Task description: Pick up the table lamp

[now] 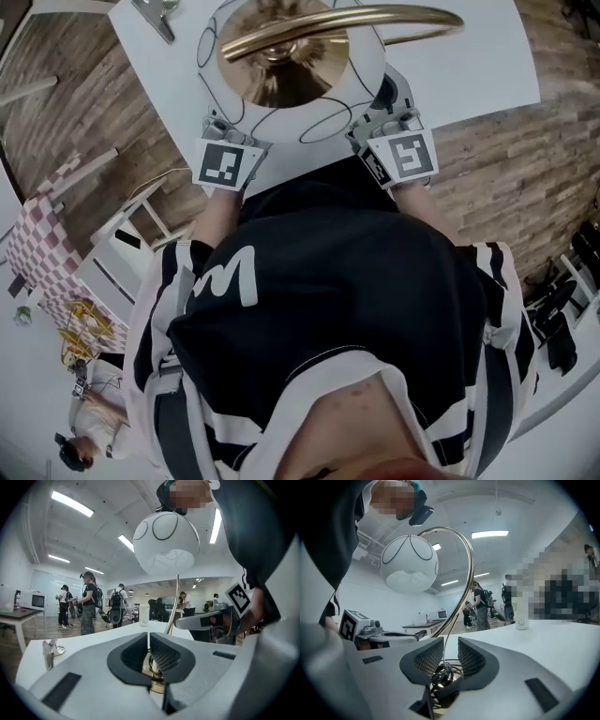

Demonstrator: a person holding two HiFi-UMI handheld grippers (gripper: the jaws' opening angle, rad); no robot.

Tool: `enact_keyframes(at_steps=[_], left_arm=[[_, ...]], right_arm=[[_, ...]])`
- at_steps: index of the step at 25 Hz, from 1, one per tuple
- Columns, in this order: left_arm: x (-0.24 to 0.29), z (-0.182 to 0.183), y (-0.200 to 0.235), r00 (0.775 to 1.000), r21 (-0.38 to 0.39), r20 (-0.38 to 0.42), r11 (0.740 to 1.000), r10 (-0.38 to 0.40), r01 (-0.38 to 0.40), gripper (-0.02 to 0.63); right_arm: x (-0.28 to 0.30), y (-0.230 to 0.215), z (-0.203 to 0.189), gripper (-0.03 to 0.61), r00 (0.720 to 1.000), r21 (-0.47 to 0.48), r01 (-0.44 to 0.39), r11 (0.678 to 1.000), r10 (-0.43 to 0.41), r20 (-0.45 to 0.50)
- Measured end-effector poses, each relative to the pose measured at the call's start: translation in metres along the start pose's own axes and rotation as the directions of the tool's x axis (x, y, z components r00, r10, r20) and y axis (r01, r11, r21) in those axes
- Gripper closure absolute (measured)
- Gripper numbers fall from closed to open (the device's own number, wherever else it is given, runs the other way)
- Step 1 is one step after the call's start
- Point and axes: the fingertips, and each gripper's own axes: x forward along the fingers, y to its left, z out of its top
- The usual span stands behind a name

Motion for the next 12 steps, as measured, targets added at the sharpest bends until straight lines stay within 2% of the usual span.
enact_keyframes(at_steps=[4,8,12], left_arm=[[0.000,-0.008,-0.007,1.000,0.001,-0.018,1.000,0.008,-0.008,0.605],[0.002,-0.009,-0.007,1.000,-0.019,0.016,0.999,0.027,-0.027,0.582],[-0.001,-0.011,-0.001,0.999,-0.023,0.011,0.999,0.035,-0.035,0.453]], right_arm=[[0.008,0.006,-0.005,0.479,0.998,-0.017,-0.063,0.998,0.062,-0.023],[0.017,0.004,-0.010,0.477,0.996,-0.019,-0.078,0.997,0.077,-0.041],[0.028,0.005,-0.016,0.477,0.994,0.005,-0.086,0.996,0.086,-0.064]])
